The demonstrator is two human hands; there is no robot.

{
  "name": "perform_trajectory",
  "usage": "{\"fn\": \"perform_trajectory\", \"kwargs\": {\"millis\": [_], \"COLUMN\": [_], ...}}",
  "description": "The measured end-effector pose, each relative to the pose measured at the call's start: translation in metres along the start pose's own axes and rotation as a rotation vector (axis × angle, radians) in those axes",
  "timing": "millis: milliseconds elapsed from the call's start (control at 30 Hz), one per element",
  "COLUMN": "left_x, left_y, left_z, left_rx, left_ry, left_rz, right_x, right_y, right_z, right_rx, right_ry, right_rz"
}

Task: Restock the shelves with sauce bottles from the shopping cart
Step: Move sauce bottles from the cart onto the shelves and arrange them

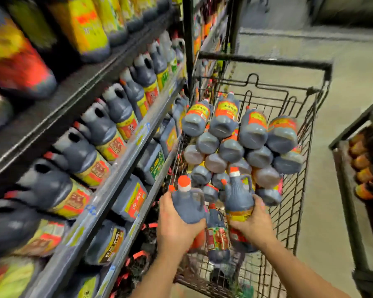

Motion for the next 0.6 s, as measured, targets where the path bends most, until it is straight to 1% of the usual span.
{"fn": "perform_trajectory", "kwargs": {"millis": [67, 133, 267, 367, 500, 600], "left_x": [0.020, 0.044, 0.099, 0.141, 0.197, 0.239], "left_y": [0.026, 0.054, 0.112, 0.144, 0.158, 0.175], "left_z": [-0.006, -0.015, -0.037, -0.054, -0.078, -0.100], "left_rx": [-0.027, -0.093, -0.208, -0.310, -0.316, -0.369], "left_ry": [-0.010, -0.003, 0.079, 0.170, 0.256, 0.337], "left_rz": [-0.015, -0.052, -0.082, -0.114, -0.097, -0.112], "right_x": [0.024, 0.046, 0.078, 0.088, 0.088, 0.080], "right_y": [-0.040, -0.081, -0.157, -0.205, -0.258, -0.295], "right_z": [-0.012, -0.027, -0.063, -0.091, -0.131, -0.162], "right_rx": [0.096, 0.199, 0.364, 0.445, 0.550, 0.628], "right_ry": [0.051, 0.083, 0.123, 0.101, 0.074, 0.002], "right_rz": [0.065, 0.101, 0.158, 0.211, 0.259, 0.251]}}
Point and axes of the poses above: each hand's wrist, its own z-axis towards the middle knuckle, its own x-axis out of the back of the hand, y = z × x, the point moved 6 cm from there along z, towards the middle knuckle, and after that the axes turned 11 degrees about -z, right-handed, at the moved point
